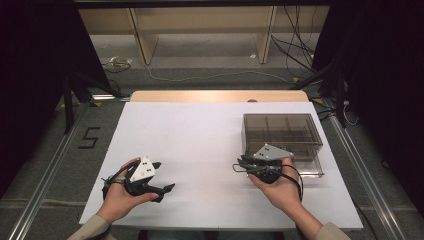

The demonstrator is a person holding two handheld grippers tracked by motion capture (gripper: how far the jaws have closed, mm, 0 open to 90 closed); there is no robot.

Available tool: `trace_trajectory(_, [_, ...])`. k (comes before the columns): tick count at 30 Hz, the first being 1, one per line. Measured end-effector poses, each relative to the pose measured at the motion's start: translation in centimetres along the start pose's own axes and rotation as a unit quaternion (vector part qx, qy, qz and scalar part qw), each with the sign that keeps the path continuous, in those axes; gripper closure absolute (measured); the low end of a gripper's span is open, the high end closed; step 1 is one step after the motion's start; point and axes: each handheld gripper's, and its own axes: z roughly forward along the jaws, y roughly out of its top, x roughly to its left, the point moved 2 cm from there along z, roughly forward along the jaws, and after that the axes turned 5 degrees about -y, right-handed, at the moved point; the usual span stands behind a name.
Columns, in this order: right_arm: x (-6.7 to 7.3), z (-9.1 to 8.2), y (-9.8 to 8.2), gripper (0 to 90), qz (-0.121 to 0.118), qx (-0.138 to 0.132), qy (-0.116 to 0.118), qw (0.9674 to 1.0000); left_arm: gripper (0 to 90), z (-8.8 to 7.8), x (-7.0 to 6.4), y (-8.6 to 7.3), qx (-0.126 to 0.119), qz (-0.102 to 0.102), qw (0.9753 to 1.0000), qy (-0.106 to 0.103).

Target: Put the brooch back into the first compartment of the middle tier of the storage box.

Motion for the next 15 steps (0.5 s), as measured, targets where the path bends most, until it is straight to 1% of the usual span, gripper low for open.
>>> trace_trajectory(15, [-0.48, -0.31, -0.16, 79.2, 0.003, -0.002, -0.006, 1.0000, 16.9, -0.01, 0.00, 0.00, 0.000, 0.000, 1.0000, 0.000])
